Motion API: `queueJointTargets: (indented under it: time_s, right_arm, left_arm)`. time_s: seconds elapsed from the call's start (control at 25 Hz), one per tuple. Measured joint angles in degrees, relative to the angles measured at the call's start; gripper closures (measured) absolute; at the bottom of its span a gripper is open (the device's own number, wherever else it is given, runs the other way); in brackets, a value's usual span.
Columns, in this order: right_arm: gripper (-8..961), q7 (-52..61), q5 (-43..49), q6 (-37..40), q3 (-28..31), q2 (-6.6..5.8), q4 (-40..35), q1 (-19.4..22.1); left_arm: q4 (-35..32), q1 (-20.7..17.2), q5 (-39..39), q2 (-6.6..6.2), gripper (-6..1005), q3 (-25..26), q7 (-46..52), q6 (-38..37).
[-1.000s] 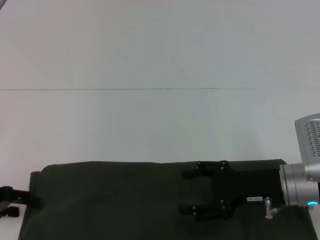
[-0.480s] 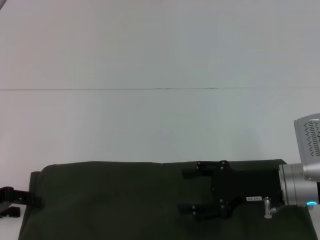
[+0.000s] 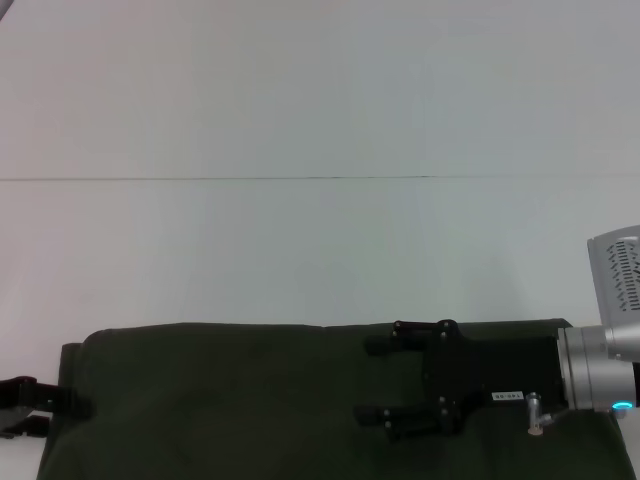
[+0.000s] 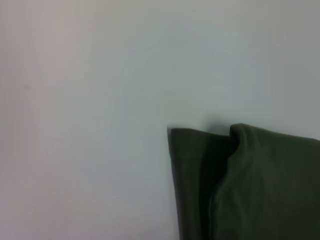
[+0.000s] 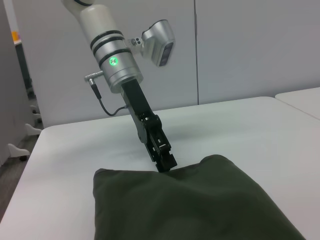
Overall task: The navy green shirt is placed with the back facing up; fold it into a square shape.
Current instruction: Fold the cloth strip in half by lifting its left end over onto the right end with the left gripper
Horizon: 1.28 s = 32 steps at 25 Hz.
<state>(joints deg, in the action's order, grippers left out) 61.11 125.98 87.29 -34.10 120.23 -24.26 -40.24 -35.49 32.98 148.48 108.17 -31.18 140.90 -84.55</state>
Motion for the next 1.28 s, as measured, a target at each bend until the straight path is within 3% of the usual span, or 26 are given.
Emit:
queueJointTargets:
  time_s: [1.28]
  right_arm:
    - [86,0.24,-0.04,-0.54,0.00,0.03,0.00,-0.46]
  left_arm:
    - [1.71,3.20,-0.26,1.27,337,-1.10,0.96,-1.68]
